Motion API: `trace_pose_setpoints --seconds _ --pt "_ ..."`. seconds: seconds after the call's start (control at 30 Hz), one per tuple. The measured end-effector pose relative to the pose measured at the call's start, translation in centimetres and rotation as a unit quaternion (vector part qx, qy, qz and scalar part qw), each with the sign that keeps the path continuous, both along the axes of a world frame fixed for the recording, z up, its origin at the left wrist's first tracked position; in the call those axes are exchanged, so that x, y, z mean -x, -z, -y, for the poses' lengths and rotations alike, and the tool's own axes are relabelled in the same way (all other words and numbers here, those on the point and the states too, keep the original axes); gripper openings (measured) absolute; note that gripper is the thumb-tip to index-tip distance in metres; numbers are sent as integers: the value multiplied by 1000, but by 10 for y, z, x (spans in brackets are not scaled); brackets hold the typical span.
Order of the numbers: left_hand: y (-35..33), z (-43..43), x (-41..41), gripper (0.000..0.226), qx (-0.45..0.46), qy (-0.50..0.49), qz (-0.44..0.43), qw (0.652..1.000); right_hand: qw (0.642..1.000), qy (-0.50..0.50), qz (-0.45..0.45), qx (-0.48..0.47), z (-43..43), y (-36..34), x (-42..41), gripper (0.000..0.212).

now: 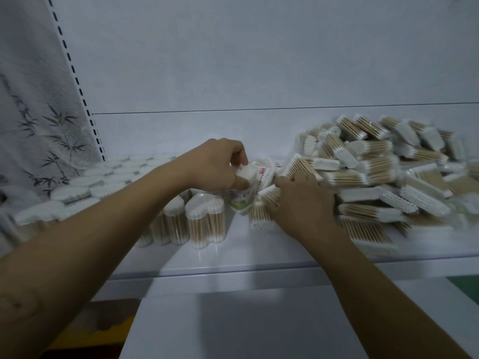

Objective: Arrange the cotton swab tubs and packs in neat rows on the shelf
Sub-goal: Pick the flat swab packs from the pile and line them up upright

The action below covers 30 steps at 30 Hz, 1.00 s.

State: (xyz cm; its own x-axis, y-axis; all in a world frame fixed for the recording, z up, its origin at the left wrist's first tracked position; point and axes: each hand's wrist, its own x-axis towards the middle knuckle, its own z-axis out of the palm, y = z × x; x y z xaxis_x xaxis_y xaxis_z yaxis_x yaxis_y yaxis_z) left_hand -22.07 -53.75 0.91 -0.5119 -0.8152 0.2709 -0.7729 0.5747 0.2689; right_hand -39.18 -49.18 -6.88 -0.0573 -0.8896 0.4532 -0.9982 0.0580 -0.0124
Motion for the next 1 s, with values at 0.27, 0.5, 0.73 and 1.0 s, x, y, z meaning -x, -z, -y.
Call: trace_pose_setpoints --seconds 0.27,0.5,0.73,1.0 --pt "3 -3 5 38 -8 -7 14 1000 999 -30 -23 23 -1 13 -10 55" --pt "16 -1 17 51 -26 -21 74 997 998 -37 -11 59 10 16 0 42" --pt "19 1 16 47 98 -48 179 978 975 -105 75 181 10 36 -1 46" --pt "28 -3 14 59 42 -61 158 985 974 -182 107 84 12 26 -20 41"
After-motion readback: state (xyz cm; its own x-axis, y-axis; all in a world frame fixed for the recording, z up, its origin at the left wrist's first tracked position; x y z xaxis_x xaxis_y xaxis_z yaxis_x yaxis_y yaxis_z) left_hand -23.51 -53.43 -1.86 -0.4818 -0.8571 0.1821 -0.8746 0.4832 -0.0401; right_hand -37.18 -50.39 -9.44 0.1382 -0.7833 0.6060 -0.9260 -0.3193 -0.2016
